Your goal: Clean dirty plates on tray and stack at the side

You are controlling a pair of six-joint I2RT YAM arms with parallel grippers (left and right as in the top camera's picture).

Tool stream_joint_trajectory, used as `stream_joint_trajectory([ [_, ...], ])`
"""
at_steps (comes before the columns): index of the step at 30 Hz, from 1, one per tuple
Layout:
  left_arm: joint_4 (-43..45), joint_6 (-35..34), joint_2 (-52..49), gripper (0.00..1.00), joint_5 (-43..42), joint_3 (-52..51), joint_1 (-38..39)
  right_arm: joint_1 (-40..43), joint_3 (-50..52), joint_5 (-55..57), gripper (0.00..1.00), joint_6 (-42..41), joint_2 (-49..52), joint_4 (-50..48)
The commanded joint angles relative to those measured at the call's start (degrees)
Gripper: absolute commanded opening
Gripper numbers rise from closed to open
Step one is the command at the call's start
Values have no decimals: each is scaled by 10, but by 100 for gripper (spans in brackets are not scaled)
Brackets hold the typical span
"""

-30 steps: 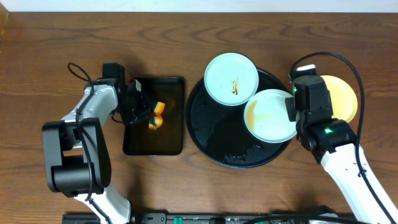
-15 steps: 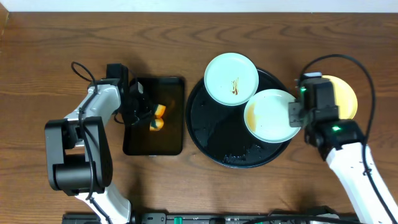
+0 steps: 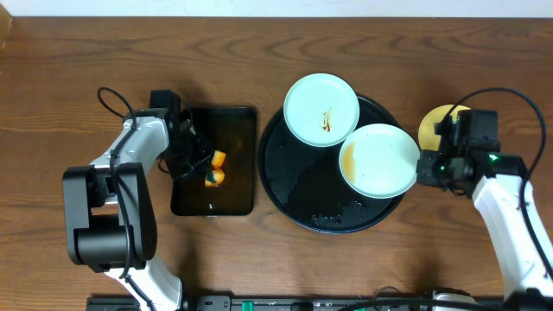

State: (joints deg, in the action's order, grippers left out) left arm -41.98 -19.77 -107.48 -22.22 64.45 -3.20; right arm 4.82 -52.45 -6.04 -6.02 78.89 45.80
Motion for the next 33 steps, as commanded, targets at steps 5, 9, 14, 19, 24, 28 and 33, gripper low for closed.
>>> stream_joint_trajectory([
  [5,3,47,-12,8,-7,-5,-2,4,-10,-15,29,-8,53,1],
  [9,5,47,-12,8,-7,-5,-2,5,-10,-6,32,-9,74,1],
  [14,5,47,-12,7,-7,-5,-2,5,-10,-7,32,-13,102,-12],
  [19,4,47,-12,7,-7,-5,-2,5,-10,-6,29,-24,119,-28],
  [24,5,47,-12,7,-7,-5,-2,5,-10,-2,15,-38,131,-42],
  [28,4,47,-12,8,-7,-5,-2,5,-10,-2,5,-47,132,-56],
  [33,4,47,-12,8,-7,-5,-2,5,-10,-2,1,-47,132,-57],
])
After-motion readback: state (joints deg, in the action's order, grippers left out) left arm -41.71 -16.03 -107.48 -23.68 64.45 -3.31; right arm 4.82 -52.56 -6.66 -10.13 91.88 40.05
